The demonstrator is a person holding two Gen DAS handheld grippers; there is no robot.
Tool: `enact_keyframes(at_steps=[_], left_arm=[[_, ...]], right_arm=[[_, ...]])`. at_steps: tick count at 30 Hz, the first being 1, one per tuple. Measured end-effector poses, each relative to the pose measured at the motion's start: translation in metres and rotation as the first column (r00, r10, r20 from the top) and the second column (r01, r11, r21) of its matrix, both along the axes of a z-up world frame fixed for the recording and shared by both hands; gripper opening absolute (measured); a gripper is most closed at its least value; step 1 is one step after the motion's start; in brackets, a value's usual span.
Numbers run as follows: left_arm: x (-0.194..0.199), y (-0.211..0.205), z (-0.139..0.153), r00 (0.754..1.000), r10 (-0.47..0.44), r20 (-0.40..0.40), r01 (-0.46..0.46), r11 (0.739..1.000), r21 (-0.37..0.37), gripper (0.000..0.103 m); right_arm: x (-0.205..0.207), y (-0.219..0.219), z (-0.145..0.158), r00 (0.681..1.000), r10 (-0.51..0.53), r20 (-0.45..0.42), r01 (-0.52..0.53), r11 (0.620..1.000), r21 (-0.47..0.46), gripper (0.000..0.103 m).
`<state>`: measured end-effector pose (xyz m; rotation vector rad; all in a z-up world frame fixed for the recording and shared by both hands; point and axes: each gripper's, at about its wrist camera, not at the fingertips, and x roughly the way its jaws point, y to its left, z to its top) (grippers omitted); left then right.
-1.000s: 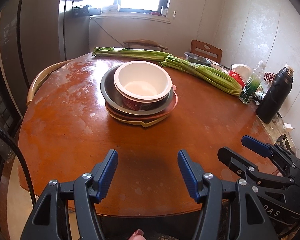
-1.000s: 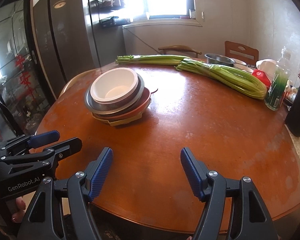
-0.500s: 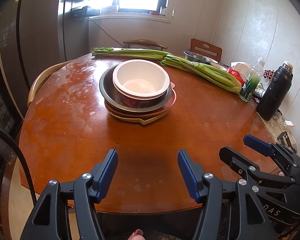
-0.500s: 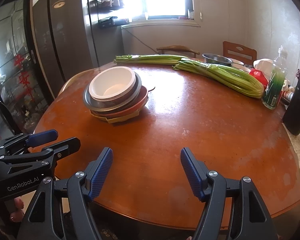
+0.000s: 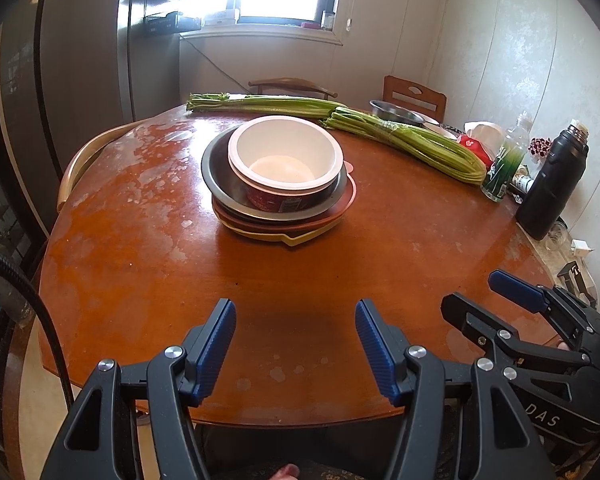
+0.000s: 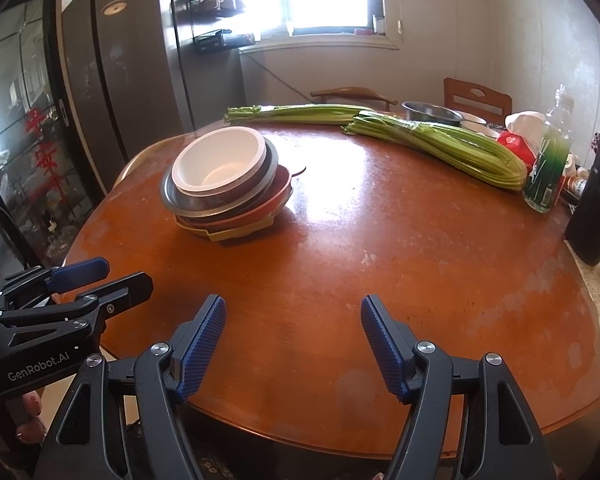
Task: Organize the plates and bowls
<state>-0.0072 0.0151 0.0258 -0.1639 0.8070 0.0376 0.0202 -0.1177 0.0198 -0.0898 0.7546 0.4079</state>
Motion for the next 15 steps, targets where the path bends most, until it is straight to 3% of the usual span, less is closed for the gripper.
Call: enact_keyframes(at_steps=[15], left_arm=[[0.0055,0.0053,-0.0077,1.000,0.007,-0.019,-0.007,1.000,0.001,0.062]], right_arm=[[0.0046,-0.0020,-0.0068,1.000,-0.007,-0.011,0.007,1.000,-0.005,0.072]])
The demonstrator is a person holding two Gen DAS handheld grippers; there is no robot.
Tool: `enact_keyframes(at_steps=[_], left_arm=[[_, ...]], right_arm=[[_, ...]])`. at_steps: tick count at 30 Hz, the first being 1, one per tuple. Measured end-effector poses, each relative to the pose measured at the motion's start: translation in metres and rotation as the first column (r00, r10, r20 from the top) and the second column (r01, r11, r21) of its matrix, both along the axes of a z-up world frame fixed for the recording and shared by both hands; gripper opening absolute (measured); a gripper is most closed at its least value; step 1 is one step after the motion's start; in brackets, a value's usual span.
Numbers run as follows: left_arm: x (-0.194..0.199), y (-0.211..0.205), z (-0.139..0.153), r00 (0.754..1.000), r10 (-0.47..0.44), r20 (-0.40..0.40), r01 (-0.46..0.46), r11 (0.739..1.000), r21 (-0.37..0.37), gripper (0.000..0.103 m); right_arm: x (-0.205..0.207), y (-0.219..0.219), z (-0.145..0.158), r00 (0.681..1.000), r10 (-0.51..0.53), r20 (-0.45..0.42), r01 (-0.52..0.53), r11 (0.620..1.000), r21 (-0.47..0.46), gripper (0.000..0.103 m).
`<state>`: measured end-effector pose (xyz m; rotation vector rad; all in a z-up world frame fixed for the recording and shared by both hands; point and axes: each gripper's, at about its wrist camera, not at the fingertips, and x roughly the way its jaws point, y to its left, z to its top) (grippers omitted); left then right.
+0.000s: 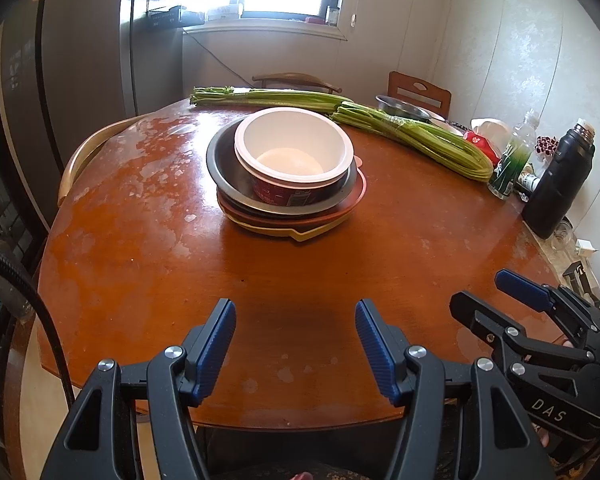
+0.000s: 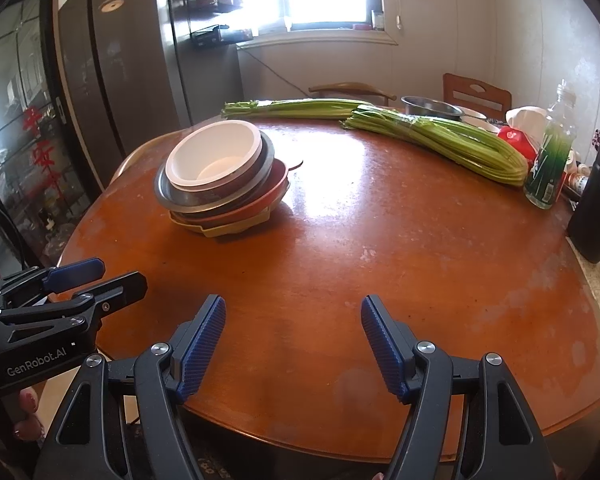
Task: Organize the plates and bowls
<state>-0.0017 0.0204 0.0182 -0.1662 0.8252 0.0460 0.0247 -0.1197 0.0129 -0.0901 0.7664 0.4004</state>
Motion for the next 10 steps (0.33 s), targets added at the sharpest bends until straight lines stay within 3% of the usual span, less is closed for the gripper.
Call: enact_keyframes(at_steps=[5,10], left_arm=[[0.011,0.005,-0.006,1.000,0.009,-0.017,-0.009,1.000,0.006,0.062],[0.035,0.027,-0.011,0.997,0.056,-0.054,-0.054,0.997,0.047,0.062]], right_arm=[[0.011,-0.004,-0.002,1.000,-0.015,-0.013,0.015,1.000,0.004,0.072],[0.042,-0.030,-0.002,0.994,-0.098,-0.049,0.099,0.995,0.008,0.072]])
